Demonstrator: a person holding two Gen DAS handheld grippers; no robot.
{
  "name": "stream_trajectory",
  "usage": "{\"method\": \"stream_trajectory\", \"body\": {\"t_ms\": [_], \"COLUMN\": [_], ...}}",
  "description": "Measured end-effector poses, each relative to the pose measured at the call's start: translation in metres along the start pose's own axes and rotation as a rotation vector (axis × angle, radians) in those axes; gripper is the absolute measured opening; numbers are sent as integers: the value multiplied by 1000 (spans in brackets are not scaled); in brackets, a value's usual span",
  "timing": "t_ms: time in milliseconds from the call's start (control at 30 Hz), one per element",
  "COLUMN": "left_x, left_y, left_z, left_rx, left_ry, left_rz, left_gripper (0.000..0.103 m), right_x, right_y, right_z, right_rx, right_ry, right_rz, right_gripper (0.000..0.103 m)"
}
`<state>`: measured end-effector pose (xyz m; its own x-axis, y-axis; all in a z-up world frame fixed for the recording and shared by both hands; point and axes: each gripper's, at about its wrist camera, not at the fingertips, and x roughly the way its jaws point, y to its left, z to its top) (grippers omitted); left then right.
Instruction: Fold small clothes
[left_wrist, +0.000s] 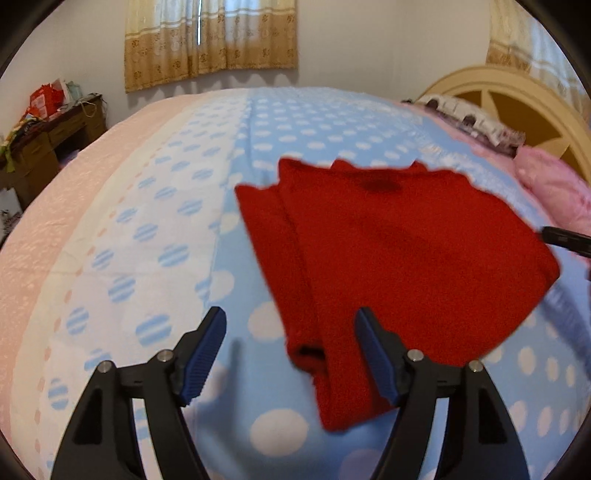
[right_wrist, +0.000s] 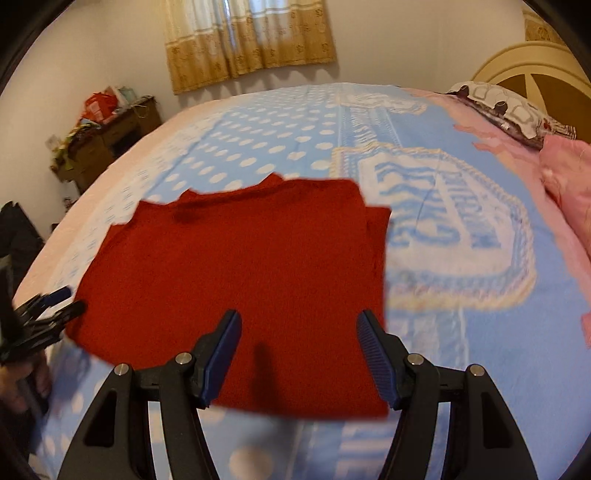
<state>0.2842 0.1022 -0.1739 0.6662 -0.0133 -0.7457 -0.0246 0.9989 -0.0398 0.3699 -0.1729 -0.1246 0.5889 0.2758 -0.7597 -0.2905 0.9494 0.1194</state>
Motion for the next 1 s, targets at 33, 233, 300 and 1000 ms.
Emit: {"method": "stream_trajectory", "body": {"t_ms": [33,233,300,1000], "left_x": [1,6,7,-54], "left_y": [0,9,9,64], "left_z": [-2,-9,-19,-62], "left_rx": [-3,-44,-42,-298], "left_ry": [8,53,82,-15], "left_rz": [-4,-3,-4,-54], "left_gripper": [78,90,91,94], "right_x": [5,39,35,85], "right_y": [3,15,26,233], "right_z": [-4,-20,-20,-17], "right_rx": [-14,-36,-55,-433], "right_ry": [22,135,149,63], "right_rz": [12,-51,-80,61], "right_gripper": [66,66,66,66]}}
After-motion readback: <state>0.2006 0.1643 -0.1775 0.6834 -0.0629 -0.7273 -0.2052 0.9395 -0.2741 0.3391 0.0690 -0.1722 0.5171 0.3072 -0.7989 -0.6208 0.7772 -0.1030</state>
